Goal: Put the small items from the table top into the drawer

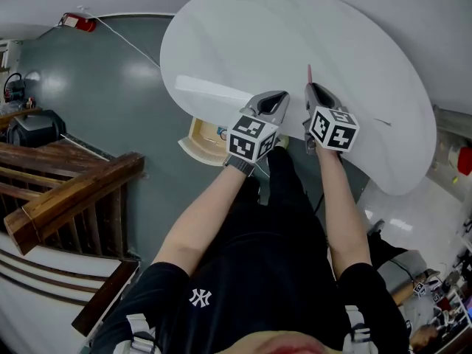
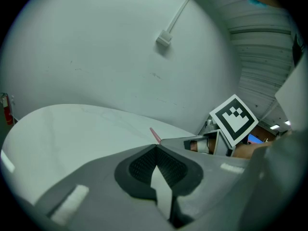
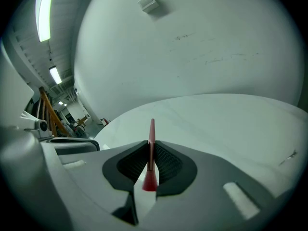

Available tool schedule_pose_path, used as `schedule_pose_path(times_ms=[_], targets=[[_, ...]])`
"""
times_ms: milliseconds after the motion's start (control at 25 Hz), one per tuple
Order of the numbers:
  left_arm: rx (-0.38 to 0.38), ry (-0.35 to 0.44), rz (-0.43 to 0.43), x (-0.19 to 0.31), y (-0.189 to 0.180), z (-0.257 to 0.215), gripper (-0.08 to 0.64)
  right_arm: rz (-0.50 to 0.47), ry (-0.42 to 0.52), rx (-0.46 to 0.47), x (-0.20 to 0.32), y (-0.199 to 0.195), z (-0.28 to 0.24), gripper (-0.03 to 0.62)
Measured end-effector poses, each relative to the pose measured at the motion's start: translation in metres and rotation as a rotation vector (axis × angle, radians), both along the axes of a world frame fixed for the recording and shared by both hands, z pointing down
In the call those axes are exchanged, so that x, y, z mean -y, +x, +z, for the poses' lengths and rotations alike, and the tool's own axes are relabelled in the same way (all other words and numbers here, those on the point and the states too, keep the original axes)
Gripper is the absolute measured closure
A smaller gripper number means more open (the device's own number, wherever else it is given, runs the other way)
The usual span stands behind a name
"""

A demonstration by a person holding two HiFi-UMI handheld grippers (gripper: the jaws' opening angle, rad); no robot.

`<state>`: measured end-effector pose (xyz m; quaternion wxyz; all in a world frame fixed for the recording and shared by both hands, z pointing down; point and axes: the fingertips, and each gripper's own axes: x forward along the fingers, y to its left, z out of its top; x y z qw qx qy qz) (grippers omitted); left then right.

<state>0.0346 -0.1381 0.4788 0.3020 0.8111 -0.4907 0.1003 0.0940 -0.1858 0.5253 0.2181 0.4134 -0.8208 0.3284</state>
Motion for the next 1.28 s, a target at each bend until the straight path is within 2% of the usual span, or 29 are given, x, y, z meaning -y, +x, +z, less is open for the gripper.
schedule_pose_path(times_ms=[520, 1280], targets=[[0.014, -0.005, -0.067, -0.089, -0.045, 0.003, 0.560, -0.090, 0.011, 0.024, -0.088, -0.056, -0.006, 0.525], [0.020, -0.046, -0.190, -0.172, -0.117, 0.038, 0.560, -0.230, -0.005, 0.044, -0.179, -0.131, 0.015, 0.525]])
